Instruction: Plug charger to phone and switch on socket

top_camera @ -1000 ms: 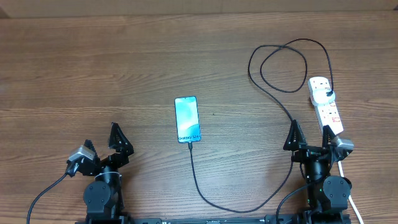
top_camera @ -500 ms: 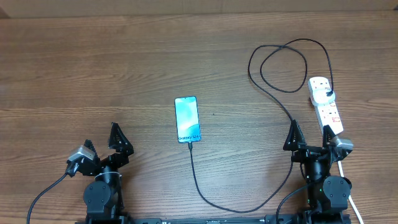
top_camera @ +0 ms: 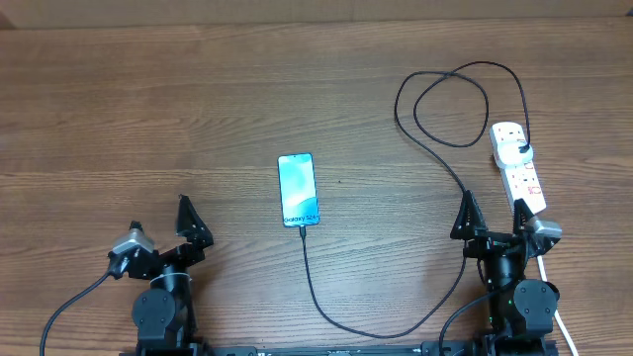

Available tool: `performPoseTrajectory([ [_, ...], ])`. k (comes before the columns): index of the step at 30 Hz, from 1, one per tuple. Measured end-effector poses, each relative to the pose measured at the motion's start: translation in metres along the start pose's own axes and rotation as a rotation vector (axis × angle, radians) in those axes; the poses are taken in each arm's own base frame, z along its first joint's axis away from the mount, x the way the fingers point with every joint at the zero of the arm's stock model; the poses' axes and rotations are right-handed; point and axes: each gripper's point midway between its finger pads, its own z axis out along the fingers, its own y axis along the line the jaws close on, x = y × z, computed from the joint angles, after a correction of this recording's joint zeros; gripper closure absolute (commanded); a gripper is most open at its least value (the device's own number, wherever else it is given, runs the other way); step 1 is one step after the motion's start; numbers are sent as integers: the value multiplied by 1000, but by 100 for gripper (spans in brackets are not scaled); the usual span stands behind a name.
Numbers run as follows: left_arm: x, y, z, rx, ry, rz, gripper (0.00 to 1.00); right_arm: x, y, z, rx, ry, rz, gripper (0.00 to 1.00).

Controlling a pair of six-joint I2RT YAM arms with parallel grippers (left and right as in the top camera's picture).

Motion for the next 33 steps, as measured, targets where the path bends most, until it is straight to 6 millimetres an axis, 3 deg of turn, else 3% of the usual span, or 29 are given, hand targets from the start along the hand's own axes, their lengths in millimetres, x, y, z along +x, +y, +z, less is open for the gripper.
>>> performPoseTrajectory([
  [6,6,-8,0,51,23,312,1,0,0,0,0,0,0,0],
  [11,9,-14,-1,89,31,437,0,0,0,0,0,0,0,0],
  [33,19,-27,-3,197,63,495,1,0,0,0,0,0,0,0],
])
